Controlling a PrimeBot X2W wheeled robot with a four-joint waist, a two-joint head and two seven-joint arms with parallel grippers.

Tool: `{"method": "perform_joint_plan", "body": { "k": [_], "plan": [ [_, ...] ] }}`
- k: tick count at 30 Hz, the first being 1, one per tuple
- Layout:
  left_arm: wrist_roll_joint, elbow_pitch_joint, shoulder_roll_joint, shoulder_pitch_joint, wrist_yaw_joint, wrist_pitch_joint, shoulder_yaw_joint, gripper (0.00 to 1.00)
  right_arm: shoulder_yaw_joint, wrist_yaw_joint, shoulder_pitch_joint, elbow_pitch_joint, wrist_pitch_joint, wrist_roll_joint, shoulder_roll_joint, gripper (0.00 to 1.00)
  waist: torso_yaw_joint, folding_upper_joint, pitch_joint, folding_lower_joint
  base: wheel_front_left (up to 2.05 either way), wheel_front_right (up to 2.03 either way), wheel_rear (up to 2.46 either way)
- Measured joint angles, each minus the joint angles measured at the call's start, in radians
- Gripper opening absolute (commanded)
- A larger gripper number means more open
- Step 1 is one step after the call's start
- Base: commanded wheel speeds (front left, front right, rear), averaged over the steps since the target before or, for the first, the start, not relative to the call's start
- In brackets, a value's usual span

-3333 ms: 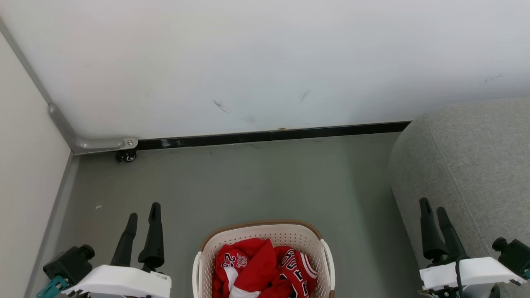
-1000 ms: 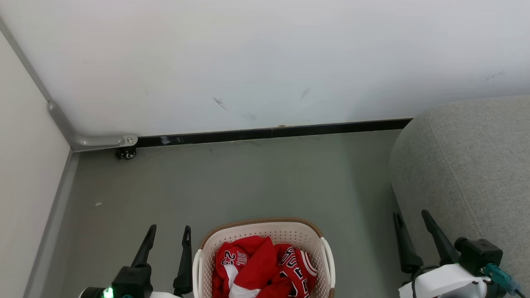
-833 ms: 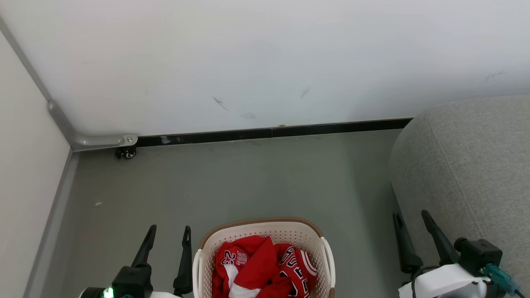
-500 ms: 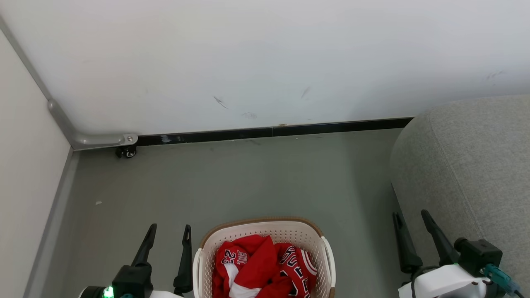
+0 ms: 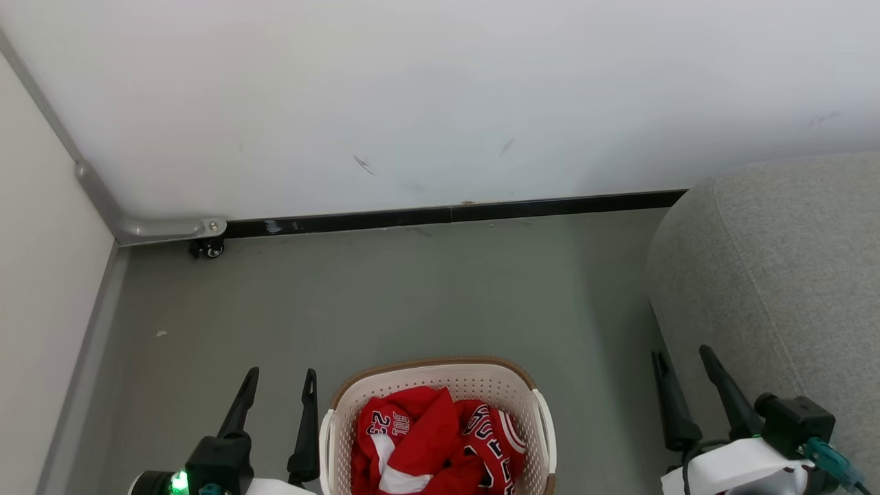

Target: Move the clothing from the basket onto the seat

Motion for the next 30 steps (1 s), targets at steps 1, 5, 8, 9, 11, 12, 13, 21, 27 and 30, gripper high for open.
{"method": "perform_joint_plan", "body": {
  "k": [1, 5, 8, 9, 11, 12, 13, 21, 27, 30],
  "plan": [
    [0.002, 0.001, 0.0, -0.003, 0.0, 0.0, 0.0, 1.0, -0.002, 0.0, 0.0, -0.002, -0.003, 0.0, 0.0, 1.0, -0.001, 0.0, 0.001, 0.0, 0.0, 0.0, 0.0],
    [0.015, 0.007, 0.001, -0.01, 0.0, 0.0, -0.004, 1.0, -0.009, 0.0, -0.001, -0.018, -0.013, 0.0, 0.0, 1.0, -0.006, 0.0, 0.007, 0.0, 0.0, 0.0, 0.0],
    [0.02, 0.017, 0.003, -0.024, -0.006, 0.0, -0.008, 1.0, -0.02, 0.0, -0.002, -0.024, -0.016, -0.002, 0.0, 1.0, -0.011, 0.0, 0.013, 0.0, 0.0, 0.0, 0.0],
    [0.024, 0.019, 0.004, -0.031, -0.006, 0.0, -0.01, 1.0, -0.023, 0.0, -0.002, -0.026, -0.017, -0.003, 0.0, 1.0, -0.013, 0.0, 0.016, 0.0, 0.0, 0.0, 0.0],
    [0.025, 0.027, 0.005, -0.042, -0.006, 0.0, -0.014, 1.0, -0.026, 0.0, -0.002, -0.031, -0.018, -0.003, 0.0, 1.0, -0.017, 0.0, 0.021, 0.0, 0.0, 0.0, 0.0],
    [0.03, 0.03, 0.006, -0.046, -0.007, 0.0, -0.019, 1.0, -0.026, 0.0, -0.002, -0.034, -0.022, -0.004, 0.0, 1.0, -0.019, 0.0, 0.024, 0.0, 0.0, 0.0, 0.0],
    [0.036, 0.034, 0.007, -0.048, -0.007, 0.0, -0.025, 1.0, -0.027, 0.0, -0.002, -0.037, -0.025, -0.005, 0.0, 1.0, -0.021, -0.0001, 0.027, 0.0, 0.0, 0.0, 0.0],
    [0.066, 0.101, 0.018, -0.093, -0.034, 0.0, -0.058, 1.0, -0.044, 0.0, -0.002, -0.059, -0.027, -0.01, 0.0, 1.0, -0.039, -0.0001, 0.061, 0.0, 0.0, 0.0, 0.0],
    [0.085, 0.143, 0.026, -0.119, -0.042, -0.001, -0.076, 1.0, -0.061, 0.0, -0.009, -0.084, -0.033, -0.011, 0.0, 1.0, -0.054, 0.0, 0.088, 0.0, 0.0, 0.0, 0.0],
    [0.088, 0.166, 0.026, -0.139, -0.045, -0.001, -0.086, 1.0, -0.068, 0.0, -0.022, -0.098, -0.034, -0.019, 0.0, 1.0, -0.065, 0.0, 0.107, 0.0, 0.0, 0.0, 0.0]
  ]
}}
